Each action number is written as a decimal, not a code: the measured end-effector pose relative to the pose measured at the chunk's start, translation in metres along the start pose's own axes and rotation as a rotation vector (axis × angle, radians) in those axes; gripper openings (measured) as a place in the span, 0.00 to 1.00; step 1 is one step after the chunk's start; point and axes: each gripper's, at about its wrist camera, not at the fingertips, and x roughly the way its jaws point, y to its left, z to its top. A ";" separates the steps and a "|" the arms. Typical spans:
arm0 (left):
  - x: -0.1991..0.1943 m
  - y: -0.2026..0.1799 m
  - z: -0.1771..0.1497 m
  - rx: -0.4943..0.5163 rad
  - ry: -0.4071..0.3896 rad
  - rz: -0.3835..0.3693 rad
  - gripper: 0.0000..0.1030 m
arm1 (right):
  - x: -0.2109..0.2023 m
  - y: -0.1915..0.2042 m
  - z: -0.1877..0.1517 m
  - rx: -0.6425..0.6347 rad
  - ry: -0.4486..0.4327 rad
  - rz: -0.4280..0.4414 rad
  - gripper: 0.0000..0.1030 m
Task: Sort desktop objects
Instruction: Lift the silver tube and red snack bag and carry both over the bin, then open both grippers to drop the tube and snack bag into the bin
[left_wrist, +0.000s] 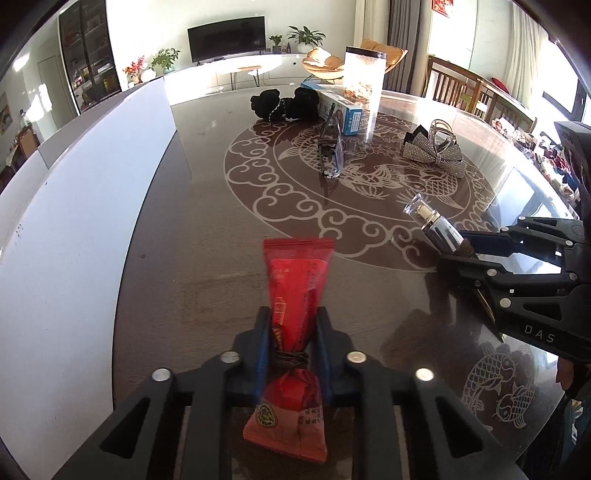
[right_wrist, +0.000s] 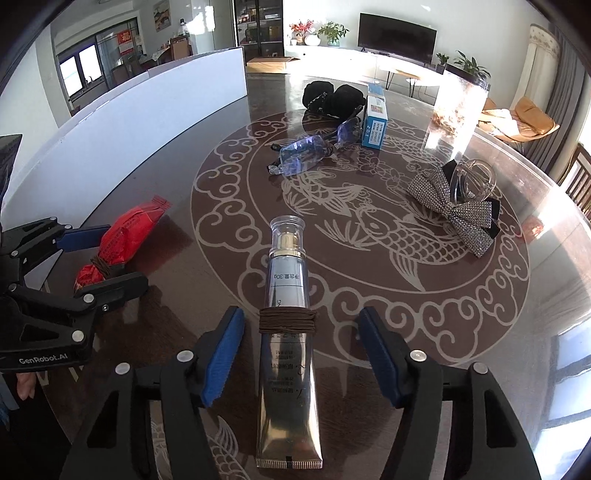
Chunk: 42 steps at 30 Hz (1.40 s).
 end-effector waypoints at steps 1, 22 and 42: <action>-0.004 0.002 0.000 -0.012 -0.015 -0.028 0.17 | -0.001 0.003 0.001 -0.016 0.000 -0.001 0.29; -0.202 0.117 -0.004 -0.318 -0.478 -0.031 0.16 | -0.124 0.071 0.079 -0.068 -0.289 0.132 0.29; -0.123 0.279 -0.038 -0.629 -0.111 0.240 0.44 | -0.017 0.301 0.187 -0.251 0.047 0.489 0.35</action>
